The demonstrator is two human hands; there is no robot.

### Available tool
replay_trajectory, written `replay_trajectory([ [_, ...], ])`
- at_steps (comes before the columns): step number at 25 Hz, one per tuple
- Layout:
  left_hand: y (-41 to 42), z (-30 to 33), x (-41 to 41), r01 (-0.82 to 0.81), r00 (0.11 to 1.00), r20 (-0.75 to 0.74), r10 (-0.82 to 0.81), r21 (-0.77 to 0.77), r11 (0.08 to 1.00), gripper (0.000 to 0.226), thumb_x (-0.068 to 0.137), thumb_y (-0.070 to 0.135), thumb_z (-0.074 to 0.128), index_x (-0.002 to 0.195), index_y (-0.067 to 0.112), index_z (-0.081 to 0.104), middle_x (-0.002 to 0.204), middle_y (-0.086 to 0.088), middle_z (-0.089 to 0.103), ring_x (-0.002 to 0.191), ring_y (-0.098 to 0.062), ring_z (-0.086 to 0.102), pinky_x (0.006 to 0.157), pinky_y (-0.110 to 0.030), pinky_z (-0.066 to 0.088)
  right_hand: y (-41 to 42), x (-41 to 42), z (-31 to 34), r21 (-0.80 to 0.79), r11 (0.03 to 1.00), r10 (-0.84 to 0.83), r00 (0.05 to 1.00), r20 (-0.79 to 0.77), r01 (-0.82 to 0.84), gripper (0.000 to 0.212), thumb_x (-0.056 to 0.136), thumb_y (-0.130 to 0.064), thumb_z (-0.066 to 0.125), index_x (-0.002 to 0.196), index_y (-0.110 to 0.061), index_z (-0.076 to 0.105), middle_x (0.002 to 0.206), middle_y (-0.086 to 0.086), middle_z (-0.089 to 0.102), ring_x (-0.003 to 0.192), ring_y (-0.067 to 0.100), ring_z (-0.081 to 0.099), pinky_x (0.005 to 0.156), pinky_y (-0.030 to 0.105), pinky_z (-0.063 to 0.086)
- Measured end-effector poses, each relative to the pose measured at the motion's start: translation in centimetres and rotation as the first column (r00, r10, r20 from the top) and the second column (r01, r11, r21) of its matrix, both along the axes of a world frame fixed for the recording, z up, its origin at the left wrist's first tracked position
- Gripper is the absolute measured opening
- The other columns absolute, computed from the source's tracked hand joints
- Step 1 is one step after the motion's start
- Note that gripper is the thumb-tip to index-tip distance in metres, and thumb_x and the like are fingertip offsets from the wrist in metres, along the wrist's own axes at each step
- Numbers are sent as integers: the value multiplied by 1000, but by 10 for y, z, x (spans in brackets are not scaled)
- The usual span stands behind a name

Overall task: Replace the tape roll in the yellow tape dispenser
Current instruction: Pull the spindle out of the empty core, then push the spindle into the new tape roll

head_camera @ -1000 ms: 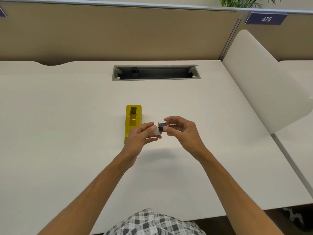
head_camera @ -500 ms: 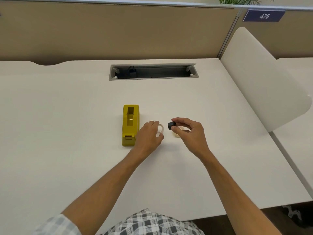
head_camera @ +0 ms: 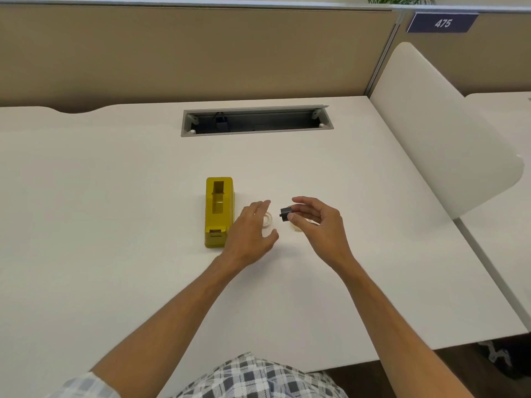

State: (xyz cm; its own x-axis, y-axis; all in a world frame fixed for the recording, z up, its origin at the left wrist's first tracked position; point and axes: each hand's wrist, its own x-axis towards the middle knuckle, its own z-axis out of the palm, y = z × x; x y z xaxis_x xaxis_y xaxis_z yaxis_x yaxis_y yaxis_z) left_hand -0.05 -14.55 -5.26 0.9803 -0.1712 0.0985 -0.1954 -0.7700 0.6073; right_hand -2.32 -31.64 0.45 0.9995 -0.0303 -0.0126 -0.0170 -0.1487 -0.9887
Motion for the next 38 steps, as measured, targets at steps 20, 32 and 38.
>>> replay_trajectory([
  [20, 49, 48, -54, -80, 996, -81, 34, -686, 723, 29, 85, 10, 70, 108, 27, 65, 101, 18, 72, 98, -6, 68, 80, -15, 53, 38, -9, -4, -75, 995, 73, 997, -6, -73, 4, 88, -25, 69, 91, -25, 72, 90, -11, 75, 86, 6, 70, 78, 22, 53],
  [32, 60, 48, -53, -145, 988, -143, 56, -746, 650, 28, 86, 15, 68, 111, 27, 67, 106, 8, 72, 101, -10, 69, 85, -25, 55, 6, 23, -48, -822, 569, -59, 998, -13, 22, 48, 87, -37, 65, 130, -21, 53, 135, -5, 53, 121, 20, 50, 82, 33, 43],
  [38, 62, 50, -55, -125, 990, -131, 41, -731, 671, 28, 85, 26, 66, 110, 38, 65, 106, 9, 71, 102, -11, 67, 80, -29, 56, 5, 30, -52, -922, 381, -1, 997, -72, -66, 42, 92, -36, 57, 132, -23, 55, 134, -3, 57, 120, 24, 50, 88, 38, 46],
])
